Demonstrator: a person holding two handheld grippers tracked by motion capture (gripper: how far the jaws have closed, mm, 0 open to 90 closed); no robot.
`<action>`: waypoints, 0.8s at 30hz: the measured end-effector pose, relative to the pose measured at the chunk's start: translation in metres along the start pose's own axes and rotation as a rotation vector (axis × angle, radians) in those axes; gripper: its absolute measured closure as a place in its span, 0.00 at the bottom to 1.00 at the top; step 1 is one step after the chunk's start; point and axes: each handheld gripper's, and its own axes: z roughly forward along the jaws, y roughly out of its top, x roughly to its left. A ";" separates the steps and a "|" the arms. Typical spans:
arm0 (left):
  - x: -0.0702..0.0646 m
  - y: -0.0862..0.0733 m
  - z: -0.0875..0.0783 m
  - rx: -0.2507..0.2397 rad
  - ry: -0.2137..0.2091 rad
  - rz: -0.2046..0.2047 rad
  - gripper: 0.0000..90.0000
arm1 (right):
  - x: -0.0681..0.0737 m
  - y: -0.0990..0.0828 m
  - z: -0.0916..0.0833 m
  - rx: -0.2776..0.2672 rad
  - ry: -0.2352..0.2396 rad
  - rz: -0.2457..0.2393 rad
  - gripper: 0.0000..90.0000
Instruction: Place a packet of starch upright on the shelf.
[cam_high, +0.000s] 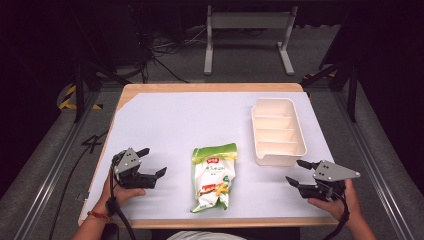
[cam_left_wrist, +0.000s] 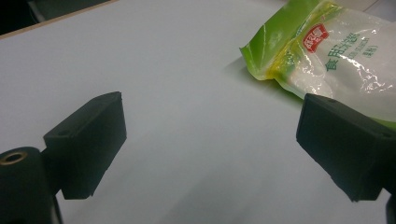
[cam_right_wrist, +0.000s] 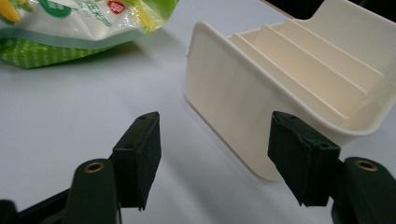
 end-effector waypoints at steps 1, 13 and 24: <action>-0.001 0.000 -0.001 0.001 0.001 0.004 0.10 | 0.000 0.000 0.000 -0.001 0.008 0.001 0.38; -0.002 -0.008 -0.011 0.025 0.018 -0.016 0.11 | 0.007 0.017 0.018 0.009 0.068 -0.044 0.39; -0.006 -0.015 -0.024 0.047 0.034 -0.028 0.12 | 0.014 0.034 0.037 0.023 0.130 -0.090 0.38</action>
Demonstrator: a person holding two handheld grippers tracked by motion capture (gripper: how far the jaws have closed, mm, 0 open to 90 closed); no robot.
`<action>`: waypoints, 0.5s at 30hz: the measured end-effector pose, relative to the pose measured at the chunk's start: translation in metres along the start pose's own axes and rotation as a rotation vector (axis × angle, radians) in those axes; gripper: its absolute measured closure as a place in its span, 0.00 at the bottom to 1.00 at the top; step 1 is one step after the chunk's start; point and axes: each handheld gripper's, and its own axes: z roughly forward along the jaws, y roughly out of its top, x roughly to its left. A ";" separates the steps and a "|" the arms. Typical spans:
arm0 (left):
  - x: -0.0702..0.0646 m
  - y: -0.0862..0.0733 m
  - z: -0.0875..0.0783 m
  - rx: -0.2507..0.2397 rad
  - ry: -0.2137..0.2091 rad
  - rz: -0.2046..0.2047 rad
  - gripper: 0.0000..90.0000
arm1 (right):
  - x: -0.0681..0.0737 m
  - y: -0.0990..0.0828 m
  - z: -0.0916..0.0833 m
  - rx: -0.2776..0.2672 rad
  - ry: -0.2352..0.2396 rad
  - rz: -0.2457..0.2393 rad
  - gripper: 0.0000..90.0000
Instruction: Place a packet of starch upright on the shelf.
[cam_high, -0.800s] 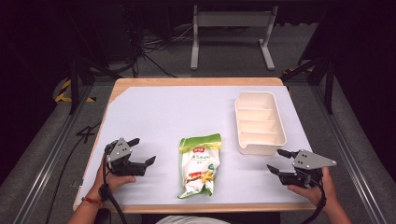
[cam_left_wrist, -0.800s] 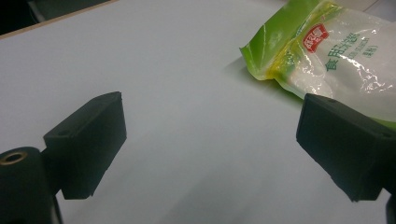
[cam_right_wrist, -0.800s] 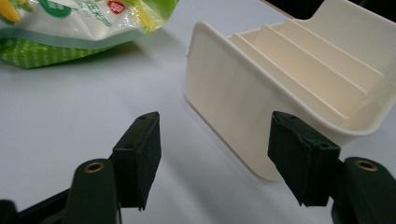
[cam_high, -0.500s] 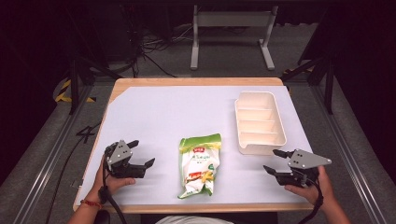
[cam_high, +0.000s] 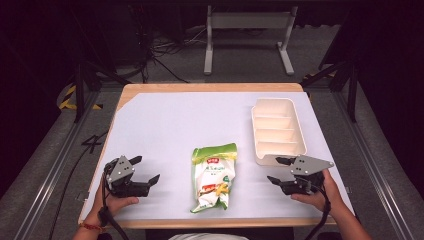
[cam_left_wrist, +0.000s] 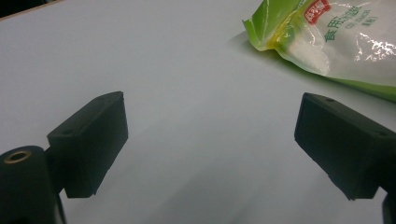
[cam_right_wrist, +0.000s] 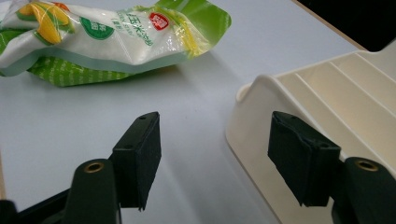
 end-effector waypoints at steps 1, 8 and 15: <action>0.000 -0.001 -0.001 0.001 0.003 0.001 0.12 | 0.000 0.002 0.002 0.003 0.007 -0.007 0.38; -0.001 -0.008 -0.009 0.021 0.032 -0.012 0.13 | -0.003 0.016 0.015 0.001 0.031 -0.029 0.39; -0.001 -0.011 -0.014 0.020 0.040 -0.022 0.13 | 0.002 0.035 0.033 0.024 0.091 -0.072 0.37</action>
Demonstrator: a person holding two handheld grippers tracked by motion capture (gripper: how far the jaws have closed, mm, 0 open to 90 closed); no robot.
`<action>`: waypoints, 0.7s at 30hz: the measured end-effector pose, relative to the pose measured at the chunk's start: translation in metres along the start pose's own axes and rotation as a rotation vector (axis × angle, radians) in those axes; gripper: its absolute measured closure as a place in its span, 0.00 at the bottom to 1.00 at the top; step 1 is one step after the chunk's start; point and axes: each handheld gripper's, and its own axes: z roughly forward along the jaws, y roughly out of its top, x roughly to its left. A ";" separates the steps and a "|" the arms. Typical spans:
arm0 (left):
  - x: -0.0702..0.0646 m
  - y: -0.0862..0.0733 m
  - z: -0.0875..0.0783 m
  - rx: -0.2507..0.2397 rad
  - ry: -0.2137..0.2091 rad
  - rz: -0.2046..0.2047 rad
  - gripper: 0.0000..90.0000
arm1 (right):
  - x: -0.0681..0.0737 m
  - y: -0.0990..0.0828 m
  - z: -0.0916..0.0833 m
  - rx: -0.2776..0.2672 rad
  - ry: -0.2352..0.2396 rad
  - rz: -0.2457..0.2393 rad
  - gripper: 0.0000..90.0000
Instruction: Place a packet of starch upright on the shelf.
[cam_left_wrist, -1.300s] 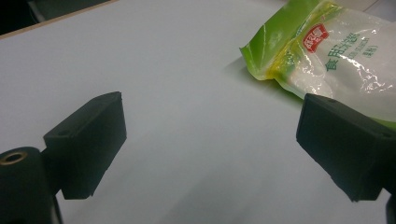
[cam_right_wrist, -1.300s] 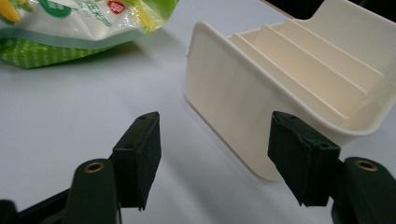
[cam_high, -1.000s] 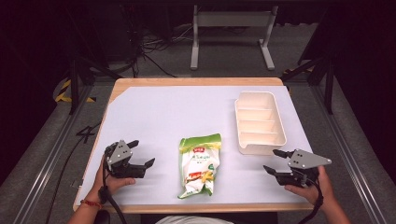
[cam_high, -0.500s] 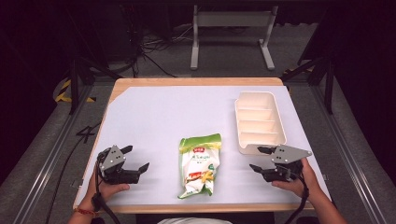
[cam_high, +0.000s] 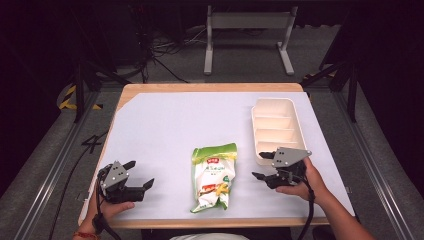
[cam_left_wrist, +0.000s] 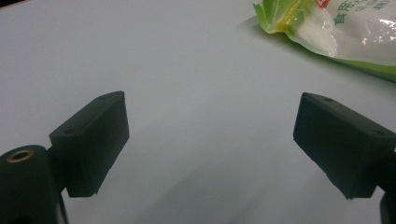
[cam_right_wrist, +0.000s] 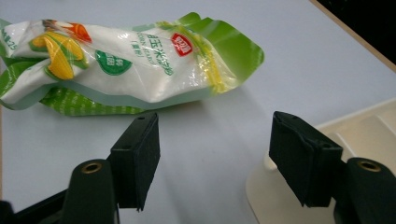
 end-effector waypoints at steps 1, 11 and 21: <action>0.000 0.000 0.000 -0.002 -0.001 -0.002 0.13 | 0.001 0.002 0.003 0.008 0.009 -0.007 0.37; -0.001 0.001 0.000 -0.007 -0.003 0.007 0.12 | 0.010 0.030 0.020 0.071 0.068 -0.075 0.37; -0.001 0.000 0.000 -0.012 -0.023 0.011 0.12 | 0.005 0.068 0.044 0.131 0.093 -0.122 0.36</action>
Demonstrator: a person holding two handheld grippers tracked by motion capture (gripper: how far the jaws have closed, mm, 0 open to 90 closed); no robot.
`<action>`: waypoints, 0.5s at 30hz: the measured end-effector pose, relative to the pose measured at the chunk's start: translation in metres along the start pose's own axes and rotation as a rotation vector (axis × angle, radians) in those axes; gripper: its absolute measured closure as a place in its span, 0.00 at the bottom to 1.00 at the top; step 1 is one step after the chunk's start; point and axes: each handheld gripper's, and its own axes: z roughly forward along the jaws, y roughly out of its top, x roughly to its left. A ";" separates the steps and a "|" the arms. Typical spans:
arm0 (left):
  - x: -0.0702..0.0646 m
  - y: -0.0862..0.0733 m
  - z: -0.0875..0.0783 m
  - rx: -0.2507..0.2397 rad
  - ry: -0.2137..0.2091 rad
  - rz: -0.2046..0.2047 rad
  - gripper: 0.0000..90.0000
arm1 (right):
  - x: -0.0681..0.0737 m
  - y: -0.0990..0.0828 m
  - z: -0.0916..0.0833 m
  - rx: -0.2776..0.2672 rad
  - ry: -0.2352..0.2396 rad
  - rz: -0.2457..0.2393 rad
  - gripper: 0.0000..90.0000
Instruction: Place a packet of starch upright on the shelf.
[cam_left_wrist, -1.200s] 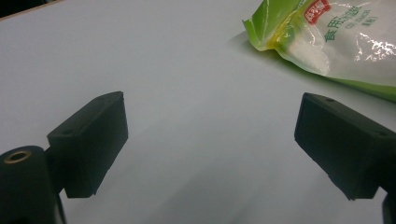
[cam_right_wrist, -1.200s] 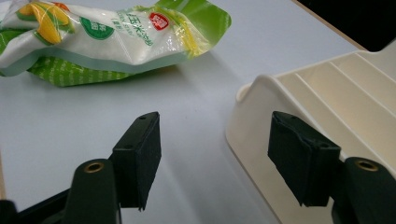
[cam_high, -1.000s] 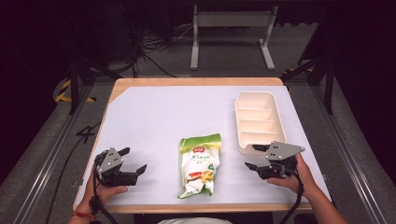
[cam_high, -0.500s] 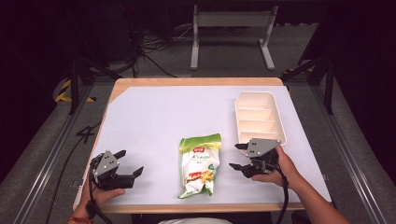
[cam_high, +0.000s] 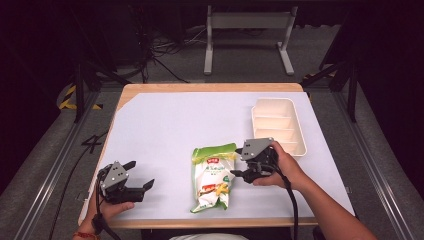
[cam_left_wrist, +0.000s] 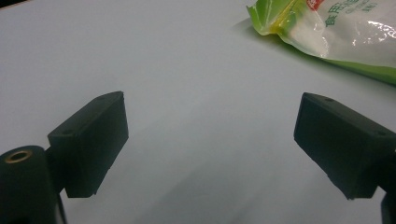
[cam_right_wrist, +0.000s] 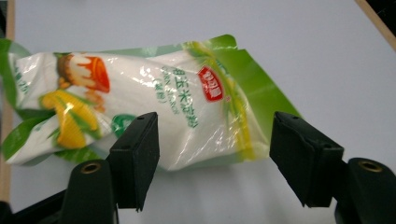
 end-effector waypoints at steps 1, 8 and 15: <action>0.000 0.000 0.000 -0.003 -0.003 0.002 0.12 | -0.001 0.003 0.002 0.007 0.003 0.003 0.37; 0.000 0.001 0.001 0.000 -0.006 0.006 0.12 | -0.015 0.025 0.020 0.093 0.043 0.009 0.36; 0.000 0.001 0.001 0.000 -0.009 0.004 0.12 | -0.021 0.034 0.037 0.148 0.064 0.002 0.34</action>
